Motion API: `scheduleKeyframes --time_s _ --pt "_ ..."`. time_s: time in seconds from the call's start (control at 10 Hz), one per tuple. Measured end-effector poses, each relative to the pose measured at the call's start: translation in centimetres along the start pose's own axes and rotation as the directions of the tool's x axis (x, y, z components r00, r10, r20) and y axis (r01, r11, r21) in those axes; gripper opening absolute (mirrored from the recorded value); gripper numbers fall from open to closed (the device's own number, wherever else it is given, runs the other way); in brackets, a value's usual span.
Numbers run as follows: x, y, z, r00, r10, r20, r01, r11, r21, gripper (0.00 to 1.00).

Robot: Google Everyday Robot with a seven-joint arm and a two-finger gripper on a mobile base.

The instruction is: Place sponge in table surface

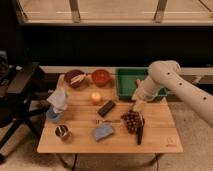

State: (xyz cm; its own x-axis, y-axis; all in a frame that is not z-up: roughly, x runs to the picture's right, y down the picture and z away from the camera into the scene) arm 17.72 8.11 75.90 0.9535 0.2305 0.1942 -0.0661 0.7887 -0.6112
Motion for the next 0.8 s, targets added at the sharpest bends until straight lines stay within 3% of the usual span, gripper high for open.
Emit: scheduleKeyframes --time_s 0.2,0.4,0.6,0.8 --pt "-0.1 0.0 0.2 1.000 -0.019 0.002 0.019 1.000 -0.011 0.54" --pt "-1.2 0.3 1.7 0.995 -0.097 0.024 0.098 0.994 -0.045 0.54" --pt "-4.5 1.2 3.9 0.980 -0.191 0.058 0.195 0.979 -0.064 0.54" --pt "-8.7 2.5 6.9 0.950 -0.296 0.101 0.304 0.950 -0.074 0.54"
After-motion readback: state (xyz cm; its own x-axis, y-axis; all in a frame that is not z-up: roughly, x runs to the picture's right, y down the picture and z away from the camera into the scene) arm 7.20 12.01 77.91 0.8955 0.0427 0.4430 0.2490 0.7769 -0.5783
